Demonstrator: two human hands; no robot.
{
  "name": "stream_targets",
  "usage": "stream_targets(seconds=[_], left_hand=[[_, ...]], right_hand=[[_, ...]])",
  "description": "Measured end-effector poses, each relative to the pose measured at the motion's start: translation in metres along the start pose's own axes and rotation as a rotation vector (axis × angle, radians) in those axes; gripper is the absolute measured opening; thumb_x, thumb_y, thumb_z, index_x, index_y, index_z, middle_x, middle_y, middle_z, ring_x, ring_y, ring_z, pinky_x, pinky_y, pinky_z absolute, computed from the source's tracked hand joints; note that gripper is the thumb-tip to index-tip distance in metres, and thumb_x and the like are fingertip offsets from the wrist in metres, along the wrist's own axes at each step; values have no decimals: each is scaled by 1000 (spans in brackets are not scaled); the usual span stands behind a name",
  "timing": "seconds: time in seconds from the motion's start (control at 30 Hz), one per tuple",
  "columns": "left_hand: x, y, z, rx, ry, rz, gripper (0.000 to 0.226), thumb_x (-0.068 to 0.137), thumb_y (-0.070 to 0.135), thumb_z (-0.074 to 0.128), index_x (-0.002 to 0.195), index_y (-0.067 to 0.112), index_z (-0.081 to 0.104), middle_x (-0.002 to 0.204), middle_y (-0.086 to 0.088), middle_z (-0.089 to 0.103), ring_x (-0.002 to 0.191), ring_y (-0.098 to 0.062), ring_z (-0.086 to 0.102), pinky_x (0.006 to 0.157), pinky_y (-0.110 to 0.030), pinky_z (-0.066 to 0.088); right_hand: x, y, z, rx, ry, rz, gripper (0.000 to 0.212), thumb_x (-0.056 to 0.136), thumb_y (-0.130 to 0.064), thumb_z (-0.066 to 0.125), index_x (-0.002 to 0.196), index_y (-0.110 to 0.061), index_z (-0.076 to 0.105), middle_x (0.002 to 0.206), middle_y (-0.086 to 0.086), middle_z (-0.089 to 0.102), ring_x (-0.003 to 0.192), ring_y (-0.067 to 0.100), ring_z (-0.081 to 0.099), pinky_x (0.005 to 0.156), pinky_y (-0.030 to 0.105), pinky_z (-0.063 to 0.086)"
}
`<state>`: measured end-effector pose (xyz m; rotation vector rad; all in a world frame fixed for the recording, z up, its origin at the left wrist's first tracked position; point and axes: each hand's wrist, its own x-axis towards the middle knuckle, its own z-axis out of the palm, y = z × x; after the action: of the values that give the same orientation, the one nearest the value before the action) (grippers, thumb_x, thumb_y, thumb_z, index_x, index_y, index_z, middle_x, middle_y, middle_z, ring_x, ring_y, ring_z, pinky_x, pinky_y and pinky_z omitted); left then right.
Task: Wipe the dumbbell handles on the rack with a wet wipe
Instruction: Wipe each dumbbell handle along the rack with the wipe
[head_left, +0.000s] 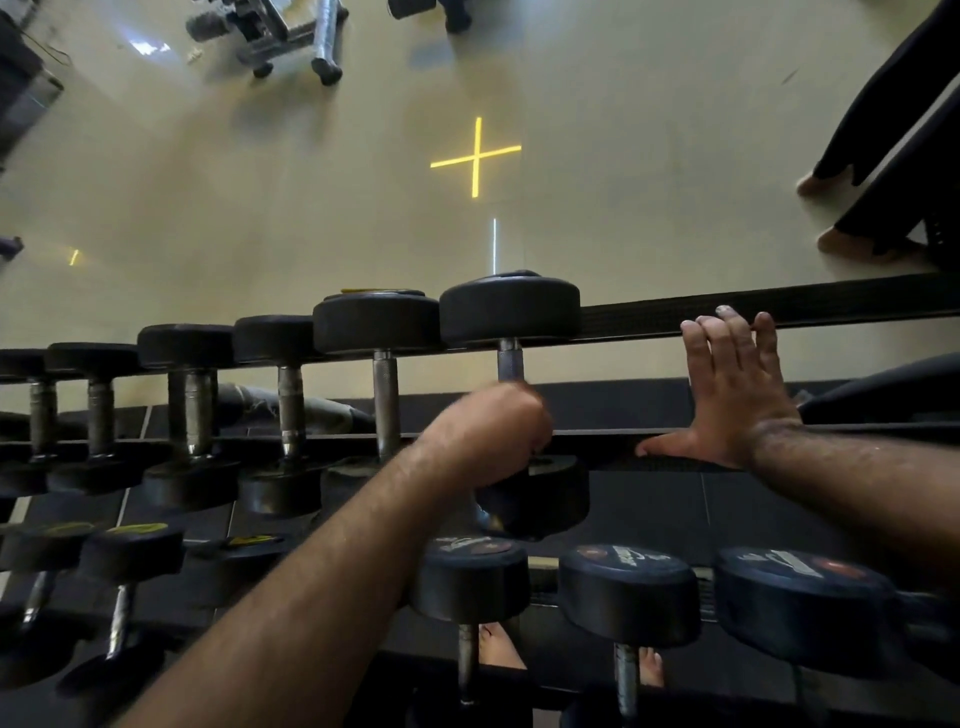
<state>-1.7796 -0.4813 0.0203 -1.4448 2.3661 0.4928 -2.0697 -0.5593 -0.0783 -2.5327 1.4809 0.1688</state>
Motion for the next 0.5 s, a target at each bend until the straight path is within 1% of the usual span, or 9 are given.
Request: stream_targets(seconds=[0.1,0.17,0.23,0.27,0.33,0.4,0.43,0.47,0.5], left_hand=[[14,0,-20,130,257,-76,19,85,4,71,96,17,79,95,1,73,89,-21,66,81,-37,60],[18,18,-19,234,153,-32,13,93,10,67,101,13,77,97,-3,70,94,-24,64,84,-38,59],[6,28,-15,83,-82,-20,14,97,17,66,106,16,77,96,-2,66,95,-24,65,84,-39,60],[-2,24,-15,-65,-120,-55,17,96,16,67,107,20,79,96,1,69,93,-21,67,84,-39,61],[-14,1,-15,-287,115,-163,21,89,14,71,101,26,82,95,5,77,90,-16,70,85,-35,60],[-18,-19,-12,-321,530,-367,20,86,8,74,94,24,84,92,5,79,88,-15,69,84,-25,52],[-18,-20,-9,-317,676,-455,20,86,7,75,92,24,84,91,6,79,88,-15,68,82,-24,49],[-17,-17,-5,-324,730,-466,20,85,7,76,91,24,84,92,6,79,90,-15,67,81,-25,50],[-17,-11,-1,-338,706,-394,20,84,8,77,92,24,84,93,7,79,90,-15,68,81,-27,53]], right_hand=[[0,1,-1,0,-7,1,161,46,-110,45,153,9,34,149,26,39,150,51,31,127,71,9],[1,1,-1,-3,9,-4,161,46,-110,45,153,10,35,148,26,39,149,51,33,127,72,9],[1,0,0,9,10,-5,160,47,-110,46,153,10,35,149,26,39,149,50,32,127,72,9],[0,-1,1,9,14,-4,160,47,-110,46,153,10,35,149,26,39,150,50,32,127,71,8],[0,0,2,8,31,-3,159,49,-109,45,153,10,35,149,26,39,151,50,31,127,72,8],[0,0,2,12,30,-8,158,51,-109,44,153,11,35,149,27,40,150,51,31,126,73,9],[0,-1,1,11,25,-7,158,51,-109,44,153,11,35,149,28,40,150,51,32,126,73,10],[-1,-2,2,13,25,-5,158,51,-109,44,153,11,35,148,28,40,149,51,33,126,73,10],[-1,-2,3,15,27,-6,158,51,-109,45,153,11,35,148,28,40,149,52,33,126,73,10]])
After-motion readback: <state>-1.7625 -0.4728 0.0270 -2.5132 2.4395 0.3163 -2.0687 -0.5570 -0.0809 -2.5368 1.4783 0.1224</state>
